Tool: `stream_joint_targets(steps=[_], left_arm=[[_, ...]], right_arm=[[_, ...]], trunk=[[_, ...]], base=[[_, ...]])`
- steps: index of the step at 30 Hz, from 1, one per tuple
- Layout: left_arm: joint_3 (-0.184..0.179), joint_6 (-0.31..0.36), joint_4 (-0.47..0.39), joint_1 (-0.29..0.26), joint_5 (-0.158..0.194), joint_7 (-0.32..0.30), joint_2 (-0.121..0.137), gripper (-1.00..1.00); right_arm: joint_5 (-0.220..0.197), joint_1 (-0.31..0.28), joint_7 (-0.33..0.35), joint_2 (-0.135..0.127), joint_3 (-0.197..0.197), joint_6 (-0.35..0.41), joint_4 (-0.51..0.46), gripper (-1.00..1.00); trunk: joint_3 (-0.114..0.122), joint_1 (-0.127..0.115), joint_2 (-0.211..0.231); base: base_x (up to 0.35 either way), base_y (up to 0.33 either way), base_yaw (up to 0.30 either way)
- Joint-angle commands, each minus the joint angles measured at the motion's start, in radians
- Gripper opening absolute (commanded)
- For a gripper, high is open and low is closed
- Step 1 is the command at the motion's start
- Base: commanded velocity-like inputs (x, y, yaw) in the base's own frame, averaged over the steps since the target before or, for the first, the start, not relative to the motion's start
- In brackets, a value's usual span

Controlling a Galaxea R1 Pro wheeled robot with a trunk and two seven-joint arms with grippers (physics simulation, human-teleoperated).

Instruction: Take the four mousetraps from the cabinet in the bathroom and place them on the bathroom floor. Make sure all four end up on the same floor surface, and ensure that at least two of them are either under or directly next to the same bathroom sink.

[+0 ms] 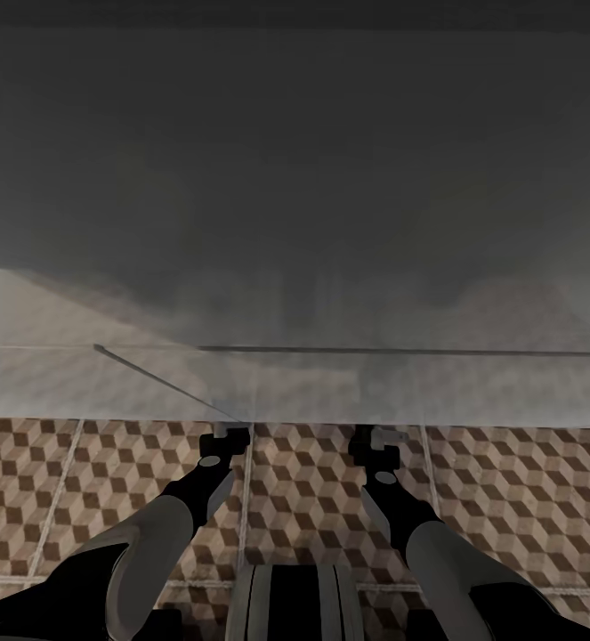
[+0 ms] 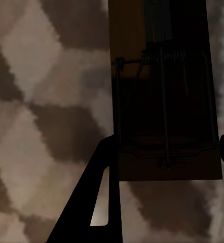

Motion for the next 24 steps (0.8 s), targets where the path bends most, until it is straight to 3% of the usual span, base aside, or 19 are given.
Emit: stream_joint_targets(steps=[1,24], left_arm=[[0.007,-0.003,0.001,0.0,-0.011,0.004,-0.001,-1.0],[0.007,-0.005,0.001,0.0,-0.011,0.004,-0.001,-1.0]], right_arm=[[0.0,-0.001,-0.005,0.0,0.003,-0.003,0.001,-1.0],[-0.002,-0.001,0.0,0.0,0.004,-0.001,0.0,-1.0]], trunk=[[0.0,0.0,0.0],[0.0,0.0,0.0]], base=[[0.0,0.0,0.0],[0.0,0.0,0.0]])
